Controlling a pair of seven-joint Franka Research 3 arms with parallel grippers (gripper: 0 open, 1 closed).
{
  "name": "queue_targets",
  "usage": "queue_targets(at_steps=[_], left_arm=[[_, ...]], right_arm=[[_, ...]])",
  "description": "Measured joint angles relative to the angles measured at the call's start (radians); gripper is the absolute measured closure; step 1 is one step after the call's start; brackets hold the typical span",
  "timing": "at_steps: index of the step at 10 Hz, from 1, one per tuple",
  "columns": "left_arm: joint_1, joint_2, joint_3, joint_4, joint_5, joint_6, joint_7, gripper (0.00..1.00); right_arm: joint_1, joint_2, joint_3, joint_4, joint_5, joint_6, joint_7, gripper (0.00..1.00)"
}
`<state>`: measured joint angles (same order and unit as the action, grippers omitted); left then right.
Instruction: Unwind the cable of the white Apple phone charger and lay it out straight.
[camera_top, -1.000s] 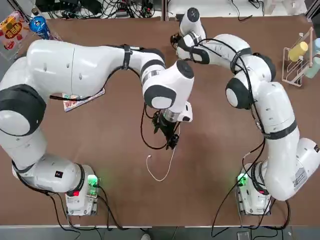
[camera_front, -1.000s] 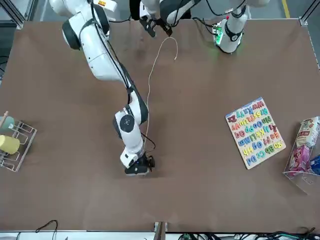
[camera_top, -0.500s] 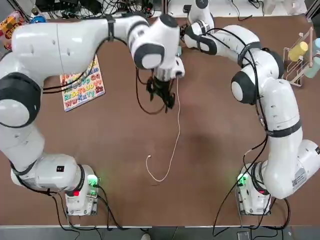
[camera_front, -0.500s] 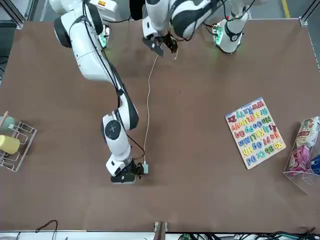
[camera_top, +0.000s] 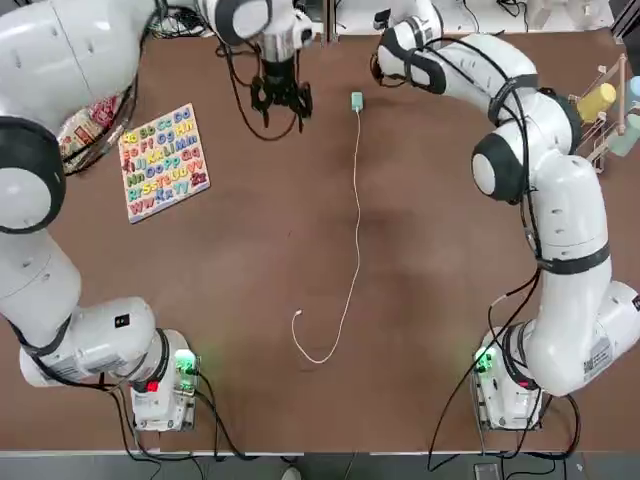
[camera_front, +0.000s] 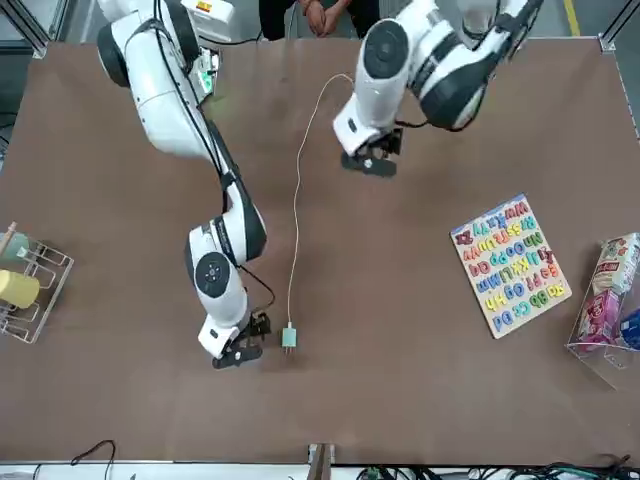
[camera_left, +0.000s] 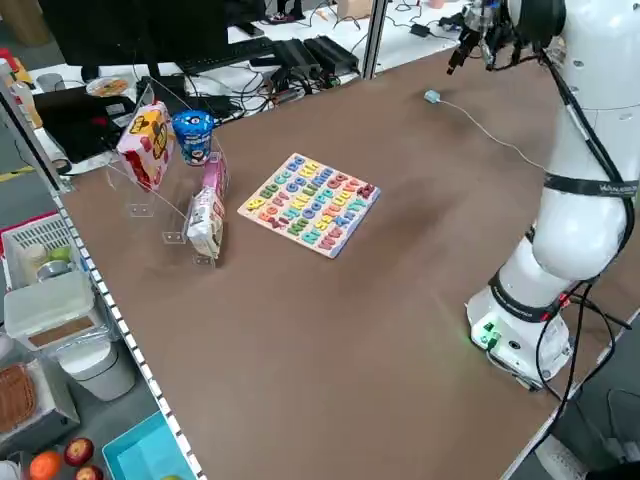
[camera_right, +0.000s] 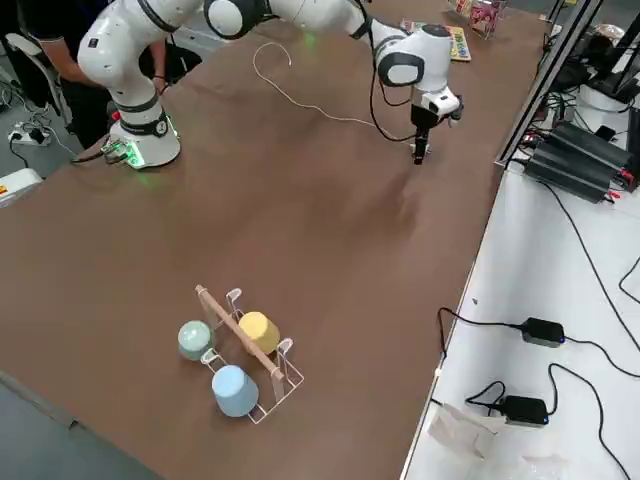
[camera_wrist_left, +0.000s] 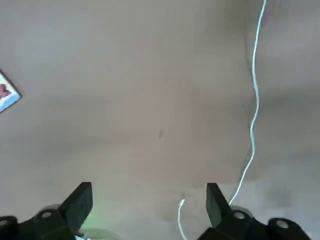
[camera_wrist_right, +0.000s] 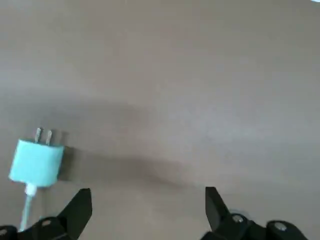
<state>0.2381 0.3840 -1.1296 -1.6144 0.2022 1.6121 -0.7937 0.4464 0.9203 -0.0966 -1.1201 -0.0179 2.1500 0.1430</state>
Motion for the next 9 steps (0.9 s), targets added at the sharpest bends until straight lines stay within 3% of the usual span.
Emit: queue_targets(at_steps=[2,5,6,9], left_arm=[[0.034,-0.010,-0.006,0.130,-0.001,-0.175,-0.016,0.00],[0.143,-0.024,0.007,0.173,0.001,-0.206,-0.011,0.00],[0.155,-0.024,0.042,0.173,0.001,-0.205,0.010,0.00],[0.115,-0.037,0.237,0.176,-0.006,-0.111,0.141,0.00]], right_arm=[[-0.059,-0.038,0.000,0.001,0.002,-0.067,-0.098,0.00],[-0.139,-0.097,0.005,0.003,0.018,-0.171,-0.135,0.00],[-0.153,-0.120,0.004,0.004,0.033,-0.212,-0.133,0.00],[-0.216,-0.238,0.012,-0.016,0.053,-0.354,-0.016,0.00]])
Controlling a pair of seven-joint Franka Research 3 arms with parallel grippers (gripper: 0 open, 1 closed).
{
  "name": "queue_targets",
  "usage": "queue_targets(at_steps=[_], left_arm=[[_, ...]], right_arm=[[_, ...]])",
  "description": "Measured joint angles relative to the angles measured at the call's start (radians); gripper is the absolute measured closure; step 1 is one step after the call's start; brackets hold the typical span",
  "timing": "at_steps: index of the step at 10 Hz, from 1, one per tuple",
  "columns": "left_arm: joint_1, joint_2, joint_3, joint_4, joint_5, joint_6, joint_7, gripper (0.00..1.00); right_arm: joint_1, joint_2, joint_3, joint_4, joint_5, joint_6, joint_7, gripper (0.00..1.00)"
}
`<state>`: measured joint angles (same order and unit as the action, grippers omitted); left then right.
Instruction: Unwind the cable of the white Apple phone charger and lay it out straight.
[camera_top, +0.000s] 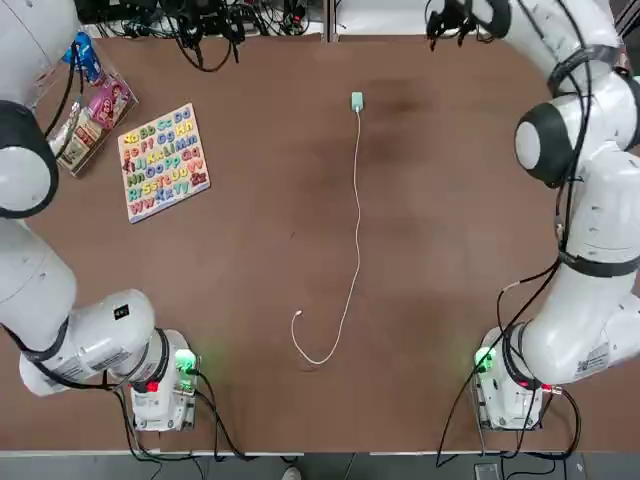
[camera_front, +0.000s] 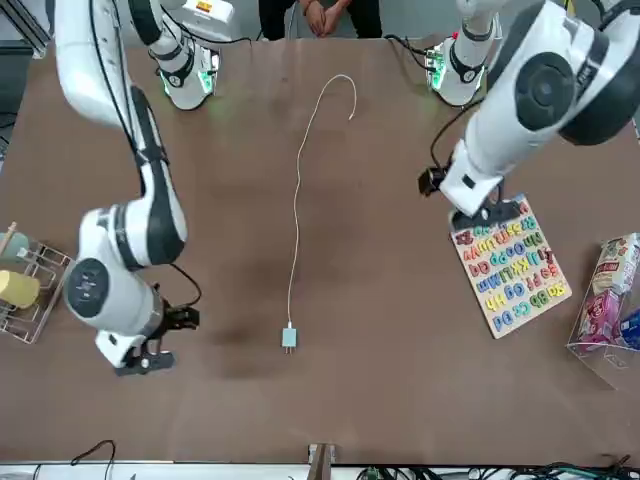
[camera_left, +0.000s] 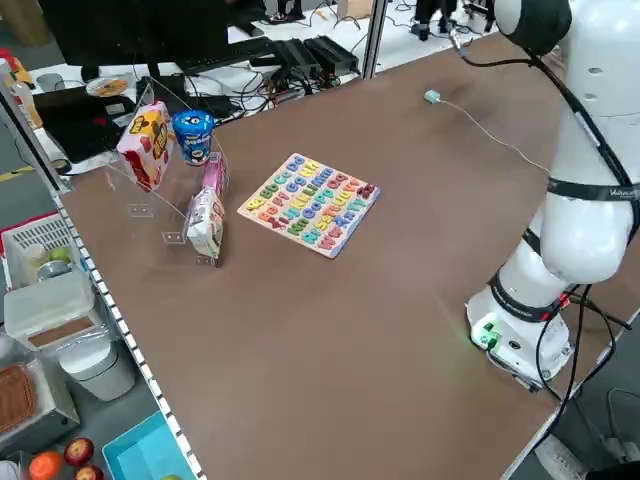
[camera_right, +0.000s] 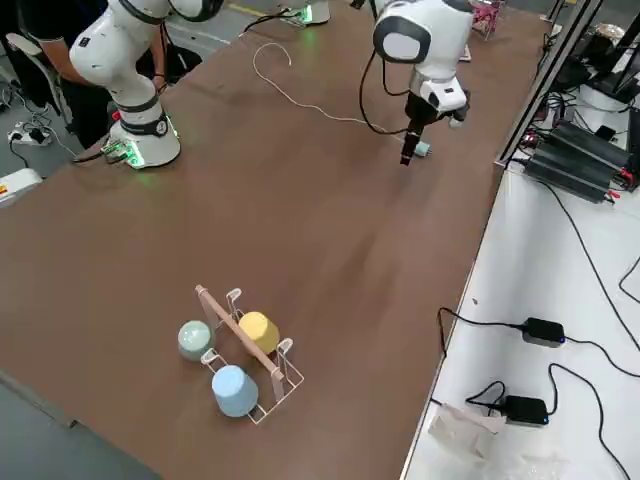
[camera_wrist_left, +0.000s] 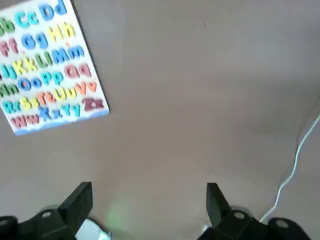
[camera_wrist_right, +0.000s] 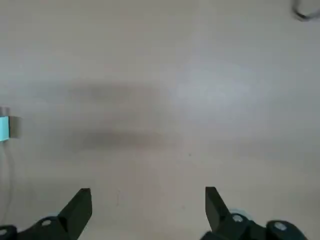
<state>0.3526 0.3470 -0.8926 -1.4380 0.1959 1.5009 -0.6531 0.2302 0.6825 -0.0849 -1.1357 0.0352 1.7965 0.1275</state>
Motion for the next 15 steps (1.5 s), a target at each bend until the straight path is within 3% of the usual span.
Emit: queue_targets(at_steps=[4,6,8,10,12,15], left_arm=[[-0.260,-0.111,0.464,0.004,-0.049,0.007,0.246,0.00],[-0.266,-0.122,0.579,0.004,-0.120,0.009,0.394,0.00],[-0.279,-0.147,0.656,0.002,-0.154,0.010,0.474,0.00],[-0.303,-0.188,0.673,-0.031,-0.155,0.038,0.474,0.00],[-0.344,-0.208,0.749,-0.066,-0.155,0.084,0.477,0.00],[-0.361,-0.211,0.787,-0.084,-0.155,0.101,0.552,0.00]], right_arm=[[-0.134,-0.243,0.044,-0.251,0.000,-0.011,0.061,0.00],[-0.165,-0.341,0.049,-0.366,0.000,-0.012,0.063,0.00],[-0.199,-0.441,0.070,-0.460,0.000,-0.019,0.066,0.00],[-0.217,-0.549,0.083,-0.520,0.000,-0.062,0.077,0.00],[-0.219,-0.614,0.090,-0.538,0.000,-0.068,0.081,0.00],[-0.219,-0.630,0.116,-0.498,0.000,-0.070,0.081,0.00]])
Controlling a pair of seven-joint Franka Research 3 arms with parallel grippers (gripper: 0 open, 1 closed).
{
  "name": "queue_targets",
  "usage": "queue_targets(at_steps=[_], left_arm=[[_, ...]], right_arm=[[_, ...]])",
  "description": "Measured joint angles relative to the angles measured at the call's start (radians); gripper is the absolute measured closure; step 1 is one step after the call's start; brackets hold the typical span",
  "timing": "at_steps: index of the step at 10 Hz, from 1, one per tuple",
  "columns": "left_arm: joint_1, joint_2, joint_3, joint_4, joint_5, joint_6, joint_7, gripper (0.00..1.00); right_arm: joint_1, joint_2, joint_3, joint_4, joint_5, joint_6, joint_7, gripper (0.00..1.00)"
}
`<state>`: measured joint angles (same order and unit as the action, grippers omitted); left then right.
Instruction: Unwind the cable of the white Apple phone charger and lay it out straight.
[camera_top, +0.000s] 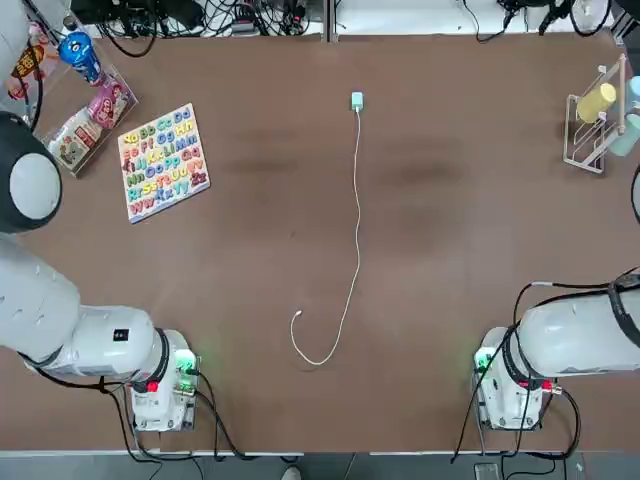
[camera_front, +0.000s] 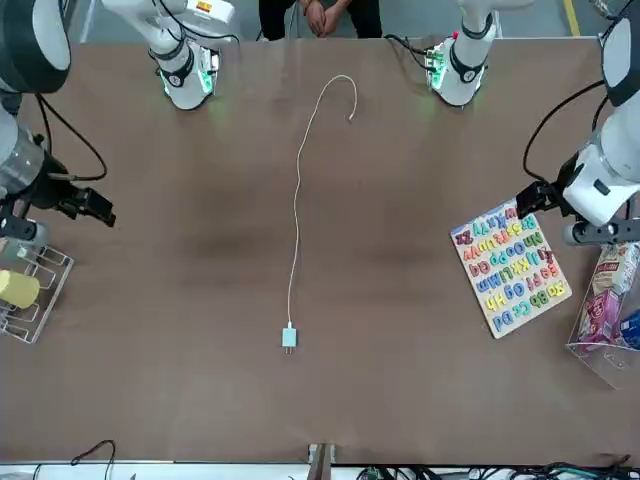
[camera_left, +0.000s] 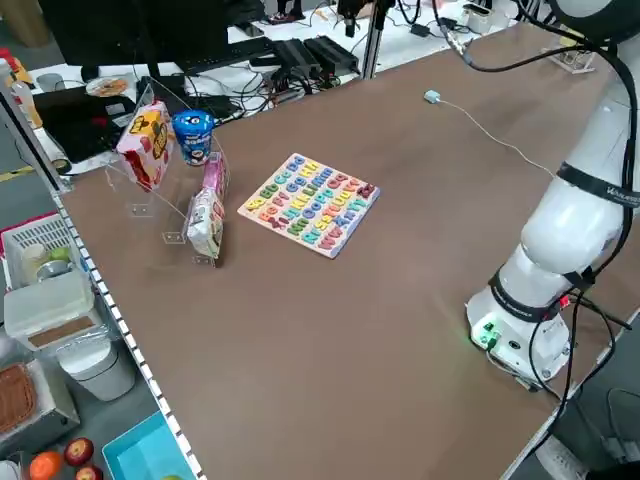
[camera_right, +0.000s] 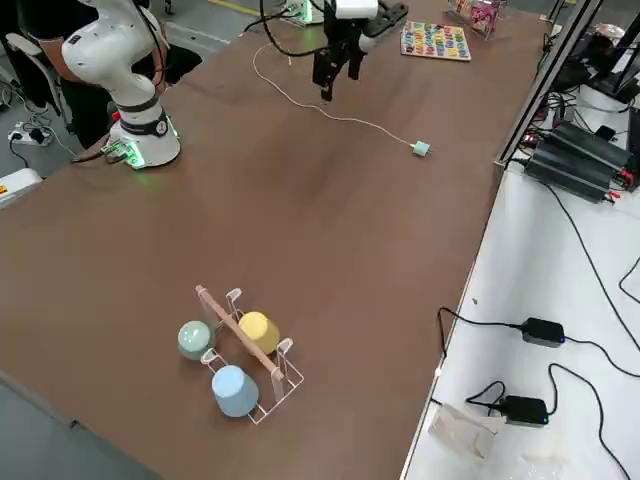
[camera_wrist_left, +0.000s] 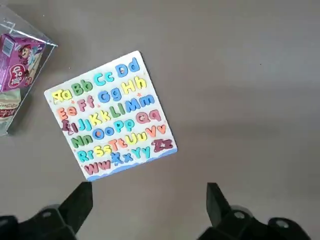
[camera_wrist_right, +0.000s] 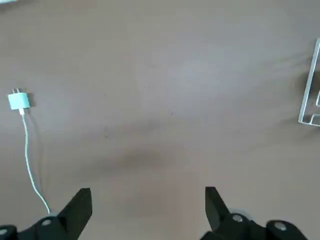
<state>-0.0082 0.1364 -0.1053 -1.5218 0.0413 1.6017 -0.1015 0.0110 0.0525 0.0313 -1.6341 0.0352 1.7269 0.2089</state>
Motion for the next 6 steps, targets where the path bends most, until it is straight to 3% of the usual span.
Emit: queue_targets(at_steps=[3,6], left_arm=[[-0.003,-0.016,0.044,0.000,-0.013,0.014,0.036,0.00],[-0.003,-0.019,0.043,0.021,-0.016,0.026,0.036,0.00]], right_arm=[[0.000,-0.001,0.034,0.029,-0.022,-0.047,0.001,0.00],[0.000,-0.001,0.038,0.029,-0.026,-0.060,0.001,0.00]])
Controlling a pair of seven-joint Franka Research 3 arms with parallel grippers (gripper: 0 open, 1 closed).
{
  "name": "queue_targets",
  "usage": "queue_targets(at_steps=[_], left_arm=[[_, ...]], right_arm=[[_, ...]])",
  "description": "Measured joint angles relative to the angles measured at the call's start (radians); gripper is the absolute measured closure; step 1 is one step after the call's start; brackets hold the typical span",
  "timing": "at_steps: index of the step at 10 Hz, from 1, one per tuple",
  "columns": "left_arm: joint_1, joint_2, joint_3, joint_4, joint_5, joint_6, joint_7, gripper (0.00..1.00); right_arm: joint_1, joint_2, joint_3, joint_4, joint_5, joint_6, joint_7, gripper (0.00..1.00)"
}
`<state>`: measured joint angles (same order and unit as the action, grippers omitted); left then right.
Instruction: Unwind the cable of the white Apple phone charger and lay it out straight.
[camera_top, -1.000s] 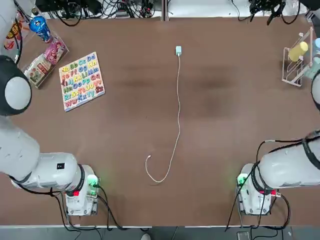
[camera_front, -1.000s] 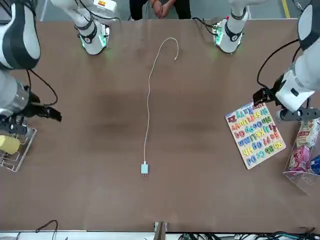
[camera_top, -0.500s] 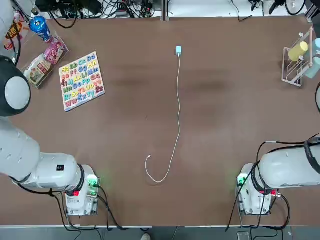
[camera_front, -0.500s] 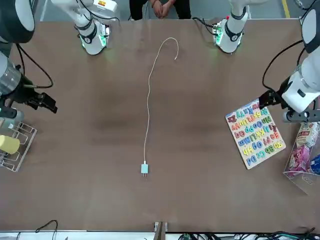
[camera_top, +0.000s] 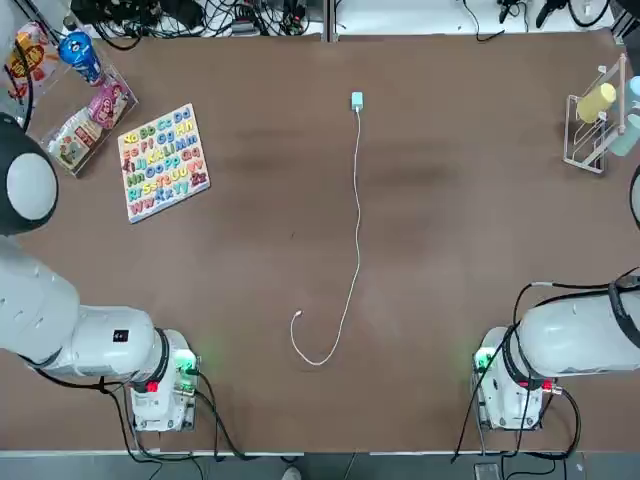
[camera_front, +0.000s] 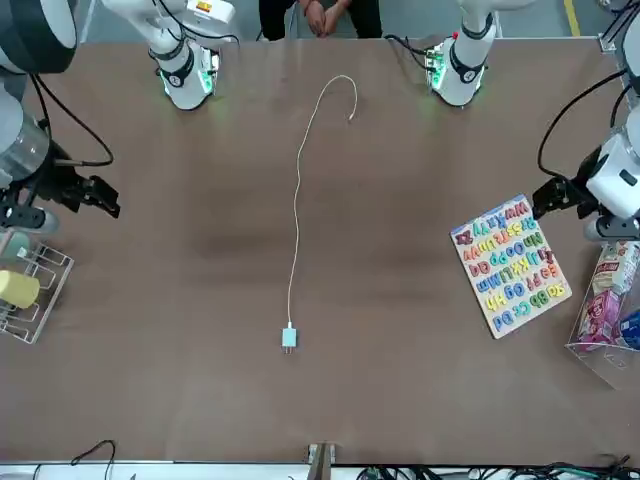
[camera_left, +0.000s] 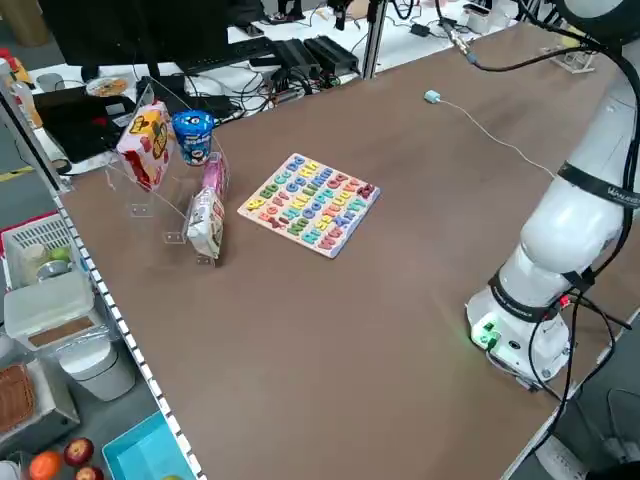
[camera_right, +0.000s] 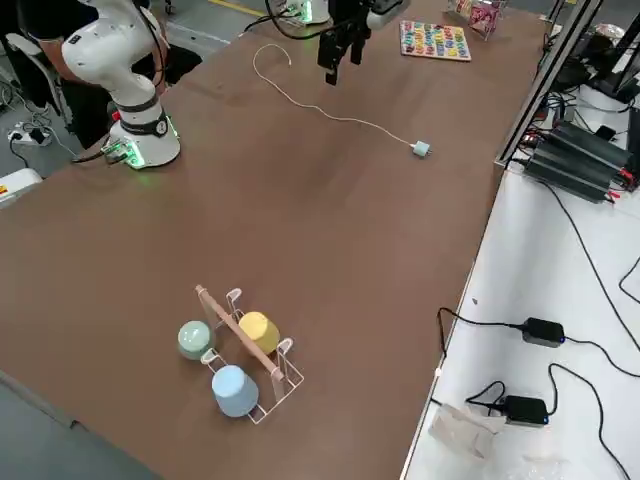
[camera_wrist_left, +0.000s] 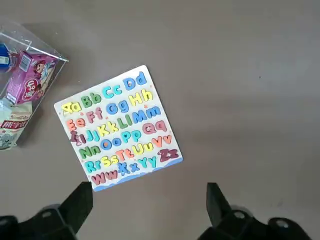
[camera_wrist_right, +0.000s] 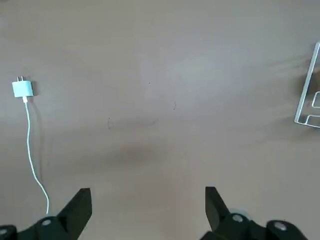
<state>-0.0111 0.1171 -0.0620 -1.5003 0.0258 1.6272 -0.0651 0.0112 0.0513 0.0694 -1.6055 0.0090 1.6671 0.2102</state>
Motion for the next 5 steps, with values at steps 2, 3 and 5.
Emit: queue_targets(at_steps=[2,3,5], left_arm=[[-0.002,-0.010,-0.003,0.013,-0.002,-0.004,0.000,0.00],[-0.003,-0.013,-0.010,0.013,-0.002,-0.013,0.000,0.00],[-0.004,-0.014,-0.018,0.013,-0.002,-0.035,0.000,0.00]], right_arm=[[0.000,0.000,0.000,0.000,-0.002,-0.001,0.000,0.00],[0.000,0.000,0.000,0.000,-0.003,-0.002,0.000,0.00],[0.000,0.000,0.000,0.000,-0.003,-0.002,0.000,0.00]])
